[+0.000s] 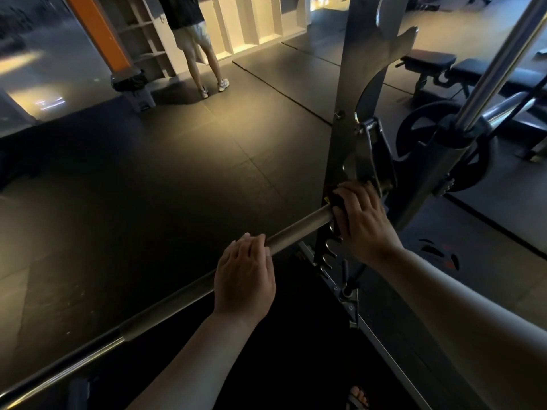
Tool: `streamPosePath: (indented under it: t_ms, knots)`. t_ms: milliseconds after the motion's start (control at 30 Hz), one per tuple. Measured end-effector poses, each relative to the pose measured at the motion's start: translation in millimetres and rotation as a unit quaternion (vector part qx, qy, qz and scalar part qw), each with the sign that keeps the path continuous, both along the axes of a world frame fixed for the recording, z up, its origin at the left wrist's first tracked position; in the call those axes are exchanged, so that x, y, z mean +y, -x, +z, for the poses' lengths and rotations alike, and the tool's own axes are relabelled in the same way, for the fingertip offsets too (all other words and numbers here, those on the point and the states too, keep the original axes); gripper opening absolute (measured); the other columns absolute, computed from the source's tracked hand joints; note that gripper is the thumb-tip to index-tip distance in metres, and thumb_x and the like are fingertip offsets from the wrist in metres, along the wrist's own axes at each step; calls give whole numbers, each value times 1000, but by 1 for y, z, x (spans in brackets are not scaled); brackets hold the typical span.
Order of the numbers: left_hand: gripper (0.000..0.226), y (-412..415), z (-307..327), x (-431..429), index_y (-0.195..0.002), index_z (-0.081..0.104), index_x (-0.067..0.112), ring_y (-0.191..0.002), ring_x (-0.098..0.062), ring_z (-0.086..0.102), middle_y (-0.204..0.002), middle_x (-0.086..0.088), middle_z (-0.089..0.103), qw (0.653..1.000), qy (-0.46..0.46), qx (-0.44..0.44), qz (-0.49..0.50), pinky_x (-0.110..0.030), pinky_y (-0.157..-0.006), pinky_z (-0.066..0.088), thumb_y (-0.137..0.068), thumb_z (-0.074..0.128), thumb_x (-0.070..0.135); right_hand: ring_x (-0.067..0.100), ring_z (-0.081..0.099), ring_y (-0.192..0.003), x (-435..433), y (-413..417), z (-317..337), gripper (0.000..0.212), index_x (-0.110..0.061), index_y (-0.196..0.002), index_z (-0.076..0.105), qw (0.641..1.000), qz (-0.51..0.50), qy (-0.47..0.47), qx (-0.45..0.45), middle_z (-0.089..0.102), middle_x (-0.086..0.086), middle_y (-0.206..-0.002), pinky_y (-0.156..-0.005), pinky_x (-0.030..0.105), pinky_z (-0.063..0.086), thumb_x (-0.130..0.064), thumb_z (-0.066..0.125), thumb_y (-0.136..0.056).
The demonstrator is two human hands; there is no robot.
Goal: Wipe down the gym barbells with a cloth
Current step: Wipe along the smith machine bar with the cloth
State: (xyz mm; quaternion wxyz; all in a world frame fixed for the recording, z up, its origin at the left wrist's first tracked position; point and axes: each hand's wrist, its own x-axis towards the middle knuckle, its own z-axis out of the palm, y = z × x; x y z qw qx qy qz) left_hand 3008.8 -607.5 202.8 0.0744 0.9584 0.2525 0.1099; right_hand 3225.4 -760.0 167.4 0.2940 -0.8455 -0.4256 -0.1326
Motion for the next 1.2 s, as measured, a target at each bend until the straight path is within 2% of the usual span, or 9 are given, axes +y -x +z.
streamPosePath:
  t_ms: [133, 333, 500, 633, 733, 833, 967, 1100, 1200]
  knots:
    - [48, -2, -1, -2, -138, 57, 11, -135, -22, 54, -135, -9, 64, 1000, 7, -3, 8, -36, -114, 35, -105, 29, 33, 35, 37, -135, 18, -3, 11, 45, -15, -128, 57, 998, -28, 10, 58, 48, 9, -137, -116, 57, 32, -44, 36, -102]
    - [47, -5, -5, -1, -135, 59, 12, -130, -22, 58, -131, -8, 67, 1000, -2, -3, 15, -37, -111, 42, -105, 31, 33, 35, 25, -151, 0, 13, -17, 48, -5, -146, 47, 997, -20, -62, 27, 40, 13, -154, -124, 52, 24, -31, 45, -106]
    - [44, -6, -5, -2, -132, 60, 12, -127, -22, 61, -126, -8, 69, 1000, -9, -9, 22, -36, -108, 42, -104, 34, 32, 32, 30, -146, 20, 12, 1, 42, -11, -138, 52, 992, -77, -44, 89, 41, 8, -149, -119, 55, 30, -34, 39, -107]
    - [44, -5, -2, -4, -133, 60, 11, -126, -23, 61, -128, -10, 69, 1000, -8, -3, 26, -40, -108, 47, -102, 36, 31, 25, 17, -153, 31, 43, -1, 41, -2, -141, 53, 981, -64, -126, 133, 39, 12, -152, -128, 40, 15, -24, 43, -108]
    - [43, -5, 0, -4, -132, 61, 12, -125, -23, 62, -126, -9, 69, 1000, -6, -9, 23, -40, -107, 48, -102, 37, 31, 14, -2, -156, 26, 61, -9, 48, -7, -150, 44, 986, -11, -105, 127, 29, 7, -160, -125, 30, -1, -29, 38, -108]
    - [42, -5, 1, -4, -130, 62, 11, -123, -24, 64, -124, -10, 70, 1000, -9, -17, 22, -39, -104, 46, -103, 37, 30, 18, 2, -156, 21, 45, -14, 51, -9, -152, 41, 981, -30, -126, 145, 25, 3, -162, -126, 36, 5, -33, 36, -107]
    - [40, -6, -2, -5, -129, 63, 10, -121, -25, 65, -122, -11, 71, 999, -13, -22, 29, -41, -103, 48, -103, 39, 28, 27, 9, -156, 35, 49, -14, 45, -8, -151, 38, 944, -110, -229, 209, 17, 1, -162, -123, 59, 24, -18, 43, -107]
    - [43, -6, -2, -3, -130, 63, 10, -122, -25, 64, -124, -11, 71, 999, -8, -22, 25, -41, -104, 48, -103, 37, 29, 26, -5, -158, 46, 88, -23, 56, -11, -157, 30, 960, -62, -188, 199, 5, -3, -165, -122, 62, 23, -8, 48, -104]
    - [46, -4, -1, -2, -133, 61, 10, -125, -24, 62, -127, -10, 69, 1000, 0, -16, 14, -38, -105, 46, -104, 33, 32, 25, 2, -158, 38, 70, -26, 51, -9, -156, 33, 966, -54, -189, 170, 12, 0, -165, -123, 61, 22, -15, 44, -107]
